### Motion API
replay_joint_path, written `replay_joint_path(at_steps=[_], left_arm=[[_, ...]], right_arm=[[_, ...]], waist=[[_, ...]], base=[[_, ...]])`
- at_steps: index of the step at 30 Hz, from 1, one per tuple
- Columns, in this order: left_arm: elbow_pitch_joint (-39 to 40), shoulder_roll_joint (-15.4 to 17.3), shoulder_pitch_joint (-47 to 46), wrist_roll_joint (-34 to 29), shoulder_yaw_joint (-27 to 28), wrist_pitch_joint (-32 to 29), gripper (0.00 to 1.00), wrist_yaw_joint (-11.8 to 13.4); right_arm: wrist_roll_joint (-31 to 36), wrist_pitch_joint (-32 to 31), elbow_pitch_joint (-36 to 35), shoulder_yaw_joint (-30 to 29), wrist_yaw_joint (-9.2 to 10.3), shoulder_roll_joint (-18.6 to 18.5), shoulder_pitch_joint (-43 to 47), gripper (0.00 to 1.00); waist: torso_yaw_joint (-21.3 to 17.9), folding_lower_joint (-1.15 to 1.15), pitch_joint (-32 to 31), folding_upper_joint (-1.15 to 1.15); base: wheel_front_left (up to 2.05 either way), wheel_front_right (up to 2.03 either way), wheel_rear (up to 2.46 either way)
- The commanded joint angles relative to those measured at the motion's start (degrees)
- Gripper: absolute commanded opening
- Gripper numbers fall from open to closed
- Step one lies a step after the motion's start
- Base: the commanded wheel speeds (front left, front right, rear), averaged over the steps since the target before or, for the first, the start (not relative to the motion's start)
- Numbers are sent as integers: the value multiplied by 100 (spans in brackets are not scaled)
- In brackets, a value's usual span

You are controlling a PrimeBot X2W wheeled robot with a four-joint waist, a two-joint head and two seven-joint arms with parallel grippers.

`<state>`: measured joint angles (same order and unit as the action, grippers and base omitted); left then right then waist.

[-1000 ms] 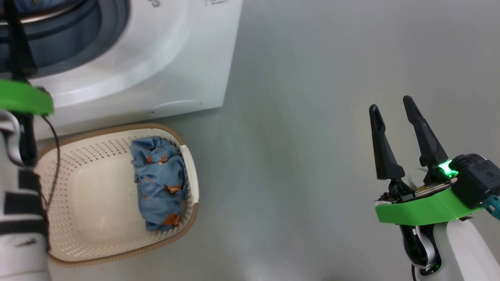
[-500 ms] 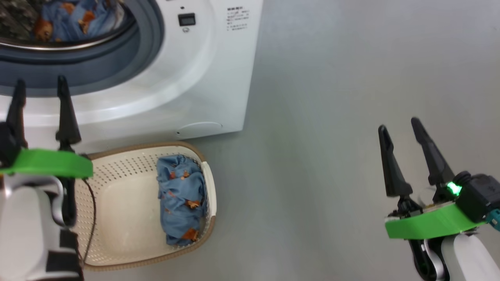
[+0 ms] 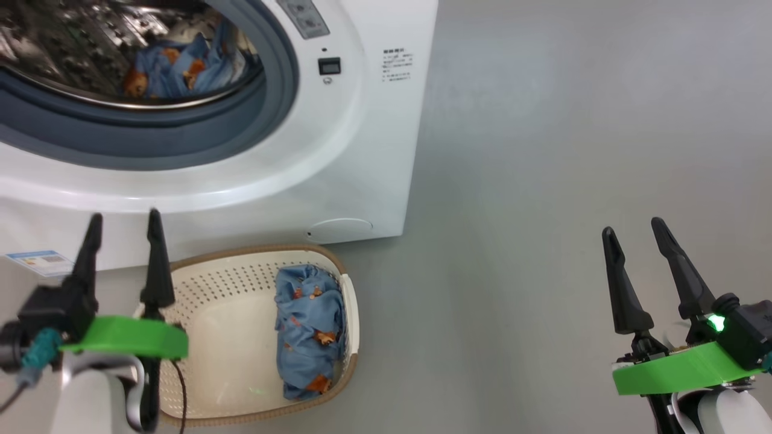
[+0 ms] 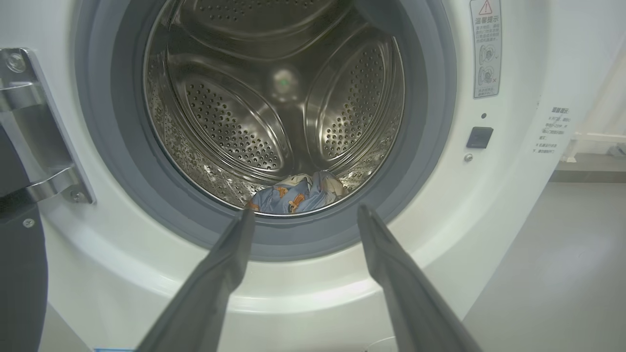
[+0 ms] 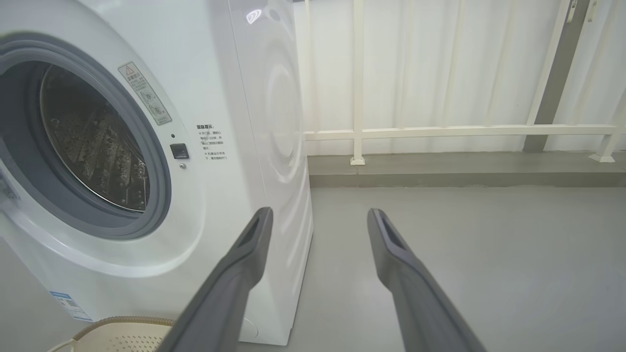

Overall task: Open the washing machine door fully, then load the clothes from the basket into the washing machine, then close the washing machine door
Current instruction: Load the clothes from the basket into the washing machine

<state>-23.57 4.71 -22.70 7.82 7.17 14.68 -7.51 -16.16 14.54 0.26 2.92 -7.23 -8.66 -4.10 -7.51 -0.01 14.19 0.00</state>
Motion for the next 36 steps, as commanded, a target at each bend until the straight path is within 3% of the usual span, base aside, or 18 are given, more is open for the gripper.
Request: replay_joint_path(at_steps=[1,20,36], left_arm=[[242,132,180,-38,114,31,100,3],[806,35,1451,-93,160,31,100,2],[966,-6,1694,-98,246,31,100,2]], right_arm=[[-31,46,-140,40,-25,-86,74,100],[-45,46,-136,-103,-25,-90,561,100],[-47,46,-155,-84,-25,-95,684,100]], waist=[[90,1,-143,0],[226,1,-576,0],[227,1,-715,0]], base=[[0,0,0],[0,0,0],[0,0,0]])
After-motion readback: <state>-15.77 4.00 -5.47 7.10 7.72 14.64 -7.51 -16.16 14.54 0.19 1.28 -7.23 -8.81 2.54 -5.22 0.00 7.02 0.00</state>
